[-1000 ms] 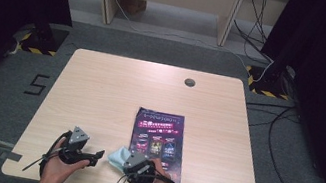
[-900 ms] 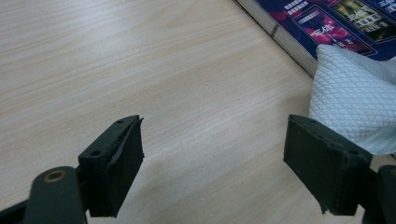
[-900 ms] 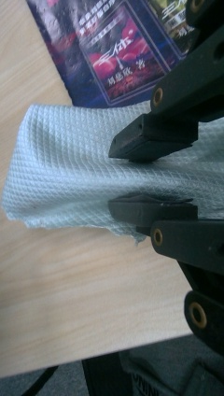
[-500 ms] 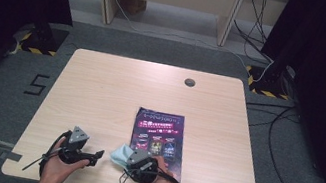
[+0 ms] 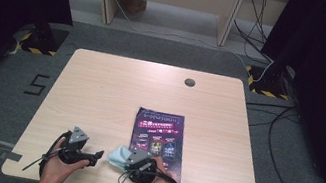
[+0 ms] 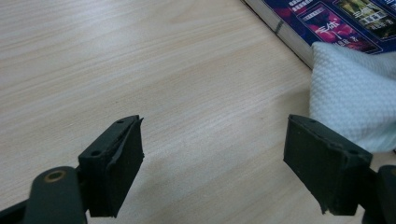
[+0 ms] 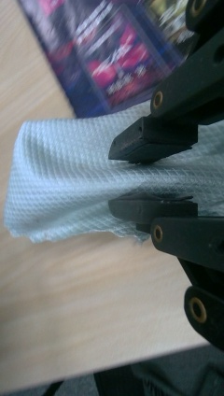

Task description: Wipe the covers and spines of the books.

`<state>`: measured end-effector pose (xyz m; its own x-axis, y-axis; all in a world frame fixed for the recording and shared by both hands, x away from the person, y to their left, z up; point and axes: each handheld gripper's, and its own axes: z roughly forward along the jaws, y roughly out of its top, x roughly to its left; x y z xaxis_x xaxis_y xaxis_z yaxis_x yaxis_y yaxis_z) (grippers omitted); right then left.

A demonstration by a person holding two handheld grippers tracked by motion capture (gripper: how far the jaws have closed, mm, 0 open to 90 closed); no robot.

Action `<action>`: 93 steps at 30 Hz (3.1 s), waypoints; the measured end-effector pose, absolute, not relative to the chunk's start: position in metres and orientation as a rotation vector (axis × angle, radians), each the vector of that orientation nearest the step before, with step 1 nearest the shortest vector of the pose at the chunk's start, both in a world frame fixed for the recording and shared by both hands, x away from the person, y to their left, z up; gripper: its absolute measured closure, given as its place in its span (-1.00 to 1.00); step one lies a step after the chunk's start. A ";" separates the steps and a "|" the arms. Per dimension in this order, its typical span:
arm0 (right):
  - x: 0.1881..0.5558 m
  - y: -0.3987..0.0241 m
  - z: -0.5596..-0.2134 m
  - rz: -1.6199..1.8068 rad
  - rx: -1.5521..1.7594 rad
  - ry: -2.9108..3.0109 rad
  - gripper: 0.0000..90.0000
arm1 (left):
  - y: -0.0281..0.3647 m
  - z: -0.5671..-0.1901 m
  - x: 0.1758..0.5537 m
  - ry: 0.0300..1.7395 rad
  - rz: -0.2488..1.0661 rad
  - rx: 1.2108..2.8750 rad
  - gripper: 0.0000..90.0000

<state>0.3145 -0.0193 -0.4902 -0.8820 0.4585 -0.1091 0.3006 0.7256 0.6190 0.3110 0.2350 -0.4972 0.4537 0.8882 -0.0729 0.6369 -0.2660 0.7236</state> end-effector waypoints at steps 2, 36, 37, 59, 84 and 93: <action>0.325 -0.034 -0.490 0.886 0.681 2.649 0.57 | 0.234 -0.498 0.311 1.271 0.456 2.005 -0.57; 0.307 -0.108 -0.487 0.782 0.819 2.584 0.57 | 0.176 -0.498 0.287 1.102 0.250 1.980 -0.59; 0.306 -0.112 -0.487 0.781 0.831 2.582 0.57 | 0.172 -0.498 0.285 1.100 0.247 1.968 -0.59; 0.328 -0.133 -0.487 0.761 0.921 2.533 0.57 | 0.155 -0.502 0.289 1.037 0.310 2.069 -0.53; 0.393 -0.126 -0.485 0.732 1.038 2.512 0.57 | 0.151 -0.509 0.303 0.996 0.342 2.115 -0.23; 0.429 -0.125 -0.483 0.684 1.094 2.487 0.57 | 0.153 -0.510 0.306 0.986 0.321 2.104 -0.12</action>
<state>0.4286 -0.1252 -0.4828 -0.6466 0.7549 -0.1102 0.5922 0.5877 0.5513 0.3055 0.1531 -0.5103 0.6677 0.7388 -0.0913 0.5431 -0.3996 0.7385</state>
